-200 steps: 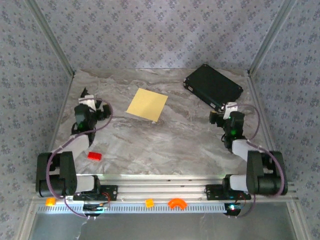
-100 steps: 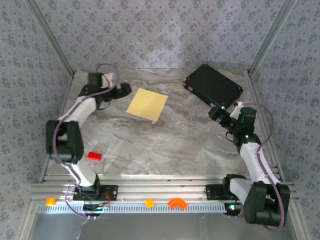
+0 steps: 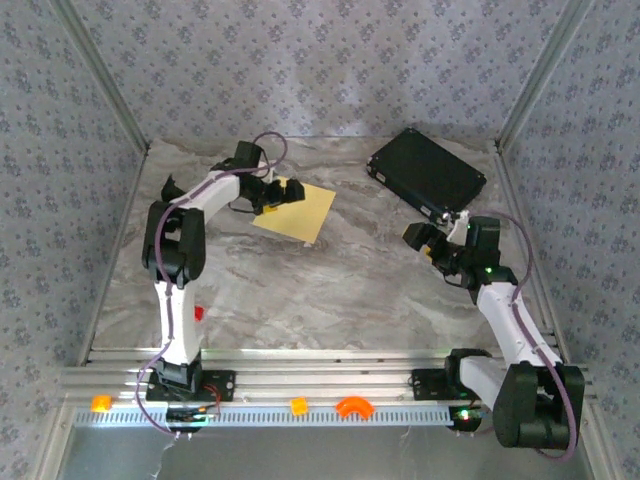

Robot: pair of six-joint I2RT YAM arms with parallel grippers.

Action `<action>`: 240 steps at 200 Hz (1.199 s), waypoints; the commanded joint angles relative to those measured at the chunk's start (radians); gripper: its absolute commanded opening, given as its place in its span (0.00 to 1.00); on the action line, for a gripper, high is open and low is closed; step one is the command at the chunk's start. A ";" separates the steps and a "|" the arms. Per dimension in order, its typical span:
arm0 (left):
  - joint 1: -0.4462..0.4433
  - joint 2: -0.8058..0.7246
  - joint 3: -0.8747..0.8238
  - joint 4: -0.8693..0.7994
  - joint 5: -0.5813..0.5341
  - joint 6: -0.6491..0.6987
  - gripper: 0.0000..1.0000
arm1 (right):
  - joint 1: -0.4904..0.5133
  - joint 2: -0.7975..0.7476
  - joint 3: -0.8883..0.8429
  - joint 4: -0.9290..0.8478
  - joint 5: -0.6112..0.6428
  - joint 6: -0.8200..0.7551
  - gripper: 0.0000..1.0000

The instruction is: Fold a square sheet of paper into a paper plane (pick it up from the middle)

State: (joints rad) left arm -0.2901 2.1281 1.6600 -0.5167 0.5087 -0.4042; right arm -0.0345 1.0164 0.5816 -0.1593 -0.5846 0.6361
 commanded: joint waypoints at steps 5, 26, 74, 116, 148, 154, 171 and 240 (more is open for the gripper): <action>-0.011 0.043 0.050 -0.043 -0.027 -0.040 0.99 | 0.010 0.002 0.025 -0.047 -0.024 0.018 0.99; -0.019 0.063 0.043 -0.044 -0.048 -0.056 0.99 | 0.012 0.000 0.025 -0.061 -0.020 0.026 0.99; -0.042 0.045 -0.061 -0.055 -0.085 -0.092 0.99 | 0.015 -0.012 0.018 -0.077 -0.012 0.036 0.99; -0.095 -0.131 -0.313 -0.004 -0.181 -0.219 1.00 | 0.016 -0.007 0.020 -0.097 -0.003 0.041 0.99; -0.228 -0.302 -0.580 0.126 -0.280 -0.437 1.00 | 0.016 -0.006 0.018 -0.100 -0.003 0.081 0.99; -0.256 -0.335 -0.625 0.153 -0.295 -0.483 1.00 | 0.017 -0.007 0.019 -0.100 -0.008 0.085 0.99; -0.325 -0.424 -0.721 0.227 -0.344 -0.600 1.00 | 0.022 -0.011 0.022 -0.101 -0.029 0.094 0.99; -0.342 -0.377 -0.409 -0.225 -0.444 -0.146 1.00 | 0.163 0.010 0.051 -0.096 -0.042 0.093 0.98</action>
State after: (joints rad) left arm -0.6437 1.6905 1.1023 -0.5137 0.1226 -0.7715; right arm 0.0719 1.0164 0.5827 -0.2138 -0.6491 0.7341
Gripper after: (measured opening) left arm 0.997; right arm 0.986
